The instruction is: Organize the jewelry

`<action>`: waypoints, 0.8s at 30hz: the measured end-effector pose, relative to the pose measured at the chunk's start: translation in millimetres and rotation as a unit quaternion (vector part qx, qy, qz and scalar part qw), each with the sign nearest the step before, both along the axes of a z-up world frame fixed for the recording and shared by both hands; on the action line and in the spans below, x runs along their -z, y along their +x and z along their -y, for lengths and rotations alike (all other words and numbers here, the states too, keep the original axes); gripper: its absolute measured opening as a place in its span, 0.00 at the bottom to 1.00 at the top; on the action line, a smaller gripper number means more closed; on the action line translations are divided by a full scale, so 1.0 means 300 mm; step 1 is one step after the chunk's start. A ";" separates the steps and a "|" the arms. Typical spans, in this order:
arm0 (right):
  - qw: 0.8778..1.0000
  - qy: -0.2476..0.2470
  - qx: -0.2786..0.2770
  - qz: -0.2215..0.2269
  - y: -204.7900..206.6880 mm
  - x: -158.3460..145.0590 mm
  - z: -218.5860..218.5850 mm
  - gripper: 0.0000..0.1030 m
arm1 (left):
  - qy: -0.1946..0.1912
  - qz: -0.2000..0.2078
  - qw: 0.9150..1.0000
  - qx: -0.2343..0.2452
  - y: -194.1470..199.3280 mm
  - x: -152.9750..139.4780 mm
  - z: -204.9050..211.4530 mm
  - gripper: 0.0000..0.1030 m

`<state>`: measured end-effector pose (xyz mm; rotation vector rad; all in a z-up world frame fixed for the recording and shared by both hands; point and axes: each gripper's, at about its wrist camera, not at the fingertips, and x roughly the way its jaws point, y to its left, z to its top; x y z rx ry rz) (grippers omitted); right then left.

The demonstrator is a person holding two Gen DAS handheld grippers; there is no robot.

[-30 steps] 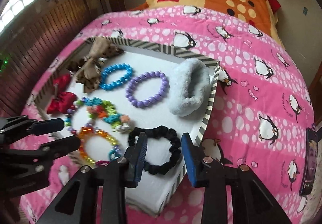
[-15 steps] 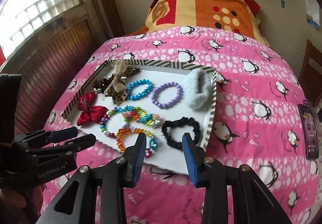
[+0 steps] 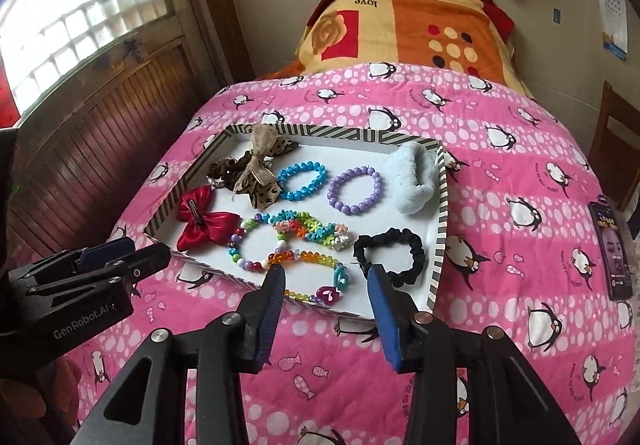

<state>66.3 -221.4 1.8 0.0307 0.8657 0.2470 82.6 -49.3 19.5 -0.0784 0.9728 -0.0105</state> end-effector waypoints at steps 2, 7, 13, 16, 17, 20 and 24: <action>1.000 -0.002 0.006 0.001 -0.006 -0.001 -0.001 0.40 | 0.003 0.002 1.000 -0.002 -0.008 -0.002 -0.001 0.46; 1.000 -0.003 0.018 -0.003 -0.012 0.009 -0.002 0.40 | 0.008 0.002 1.000 -0.006 -0.023 0.001 -0.010 0.46; 1.000 -0.008 0.020 -0.009 -0.016 0.018 -0.014 0.40 | 0.011 0.002 1.000 -0.008 -0.032 0.005 -0.016 0.46; 1.000 -0.010 0.019 -0.009 -0.017 0.019 -0.018 0.40 | 0.010 0.002 1.000 -0.009 -0.033 0.005 -0.016 0.46; 1.000 -0.010 0.019 -0.008 -0.018 0.019 -0.019 0.40 | 0.010 0.002 1.000 -0.009 -0.034 0.006 -0.018 0.46; 1.000 -0.015 0.020 -0.007 -0.016 0.019 -0.020 0.40 | 0.010 0.002 1.000 -0.009 -0.036 0.005 -0.017 0.46; 1.000 -0.018 0.023 -0.012 -0.011 0.024 -0.021 0.40 | 0.010 -0.001 1.000 -0.013 -0.036 0.006 -0.016 0.46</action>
